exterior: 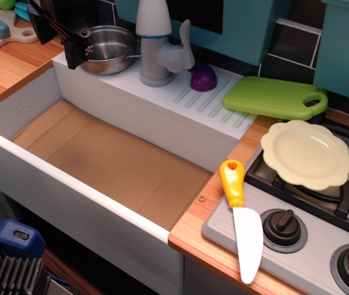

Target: Put pot or pan in sink

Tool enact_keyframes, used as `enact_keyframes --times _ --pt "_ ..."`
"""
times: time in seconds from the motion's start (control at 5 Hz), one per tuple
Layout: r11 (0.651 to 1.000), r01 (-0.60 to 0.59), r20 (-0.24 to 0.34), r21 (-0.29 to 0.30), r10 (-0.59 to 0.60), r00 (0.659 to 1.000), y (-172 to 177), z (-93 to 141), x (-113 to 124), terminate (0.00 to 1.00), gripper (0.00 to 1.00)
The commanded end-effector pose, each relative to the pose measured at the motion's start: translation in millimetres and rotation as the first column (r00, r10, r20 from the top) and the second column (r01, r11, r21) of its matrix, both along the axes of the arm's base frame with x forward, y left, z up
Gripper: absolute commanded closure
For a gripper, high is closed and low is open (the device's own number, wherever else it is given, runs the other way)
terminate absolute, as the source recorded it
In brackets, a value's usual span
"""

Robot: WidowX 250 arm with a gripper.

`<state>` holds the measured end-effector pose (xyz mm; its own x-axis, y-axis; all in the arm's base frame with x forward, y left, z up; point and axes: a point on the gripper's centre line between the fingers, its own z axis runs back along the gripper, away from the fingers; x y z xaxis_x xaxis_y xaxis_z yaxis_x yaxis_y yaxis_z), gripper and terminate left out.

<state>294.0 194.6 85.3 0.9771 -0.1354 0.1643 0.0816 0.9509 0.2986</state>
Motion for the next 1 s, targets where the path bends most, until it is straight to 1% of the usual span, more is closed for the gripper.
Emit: enact_keyframes --times 0.0,0.2,0.4,0.6,0.8 --pt "1.000 0.000 0.000 0.000 0.000 1.000 0 0 0 0.00 0.00" --pt "0.992 0.125 0.054 0.026 -0.127 0.990 0 -1 6 0.00 0.00" --pt "0.960 0.278 0.097 0.035 -0.281 0.955 6 -5 15 0.00 0.00" --pt "0.929 0.370 0.128 0.033 -0.371 0.920 11 -11 26 0.00 0.00" --pt "0.917 0.398 0.146 0.028 -0.397 0.906 10 -17 33 0.00 0.00"
